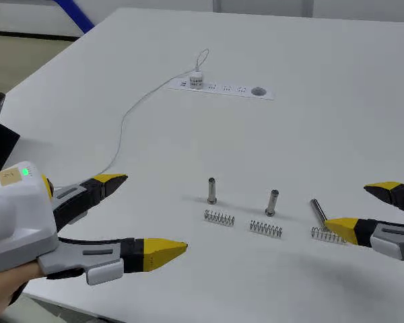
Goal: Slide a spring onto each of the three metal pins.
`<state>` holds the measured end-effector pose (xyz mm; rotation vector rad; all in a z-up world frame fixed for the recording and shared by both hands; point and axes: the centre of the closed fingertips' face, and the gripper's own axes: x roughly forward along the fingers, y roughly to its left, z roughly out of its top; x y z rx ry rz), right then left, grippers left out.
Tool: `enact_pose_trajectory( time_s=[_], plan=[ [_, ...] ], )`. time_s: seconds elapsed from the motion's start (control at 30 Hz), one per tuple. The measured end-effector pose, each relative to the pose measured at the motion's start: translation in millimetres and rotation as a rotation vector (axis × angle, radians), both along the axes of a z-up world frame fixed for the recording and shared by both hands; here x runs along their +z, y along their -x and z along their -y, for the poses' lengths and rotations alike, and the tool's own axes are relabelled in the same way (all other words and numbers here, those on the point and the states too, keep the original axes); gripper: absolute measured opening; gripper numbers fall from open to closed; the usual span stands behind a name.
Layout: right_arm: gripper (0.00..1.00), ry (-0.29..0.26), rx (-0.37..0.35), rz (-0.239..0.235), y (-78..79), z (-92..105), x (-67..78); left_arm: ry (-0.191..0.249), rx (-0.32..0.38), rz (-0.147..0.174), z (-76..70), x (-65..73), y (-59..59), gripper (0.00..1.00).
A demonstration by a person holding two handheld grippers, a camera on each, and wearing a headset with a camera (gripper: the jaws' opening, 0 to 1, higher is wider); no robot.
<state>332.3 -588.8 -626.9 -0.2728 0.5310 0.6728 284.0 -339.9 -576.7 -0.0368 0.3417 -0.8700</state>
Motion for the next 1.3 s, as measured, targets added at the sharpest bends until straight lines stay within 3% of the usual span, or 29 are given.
enact_pose_trajectory(
  time_s=[0.27, 0.87, 1.3],
  plan=[
    [0.49, -0.002, -0.011, -0.021, -12.4, -2.5, -6.4, 0.002, 0.007, -0.004, -1.8, -1.0, -0.3, 1.00],
    [0.38, 0.038, 0.025, -0.086, -18.3, -11.3, -31.6, 0.006, 0.010, -0.015, -2.2, -4.1, -3.2, 1.00],
    [0.33, 0.034, -0.002, -0.144, -26.3, -15.7, -49.8, 0.003, 0.018, -0.022, -5.9, -6.6, -2.9, 1.00]
  ],
)
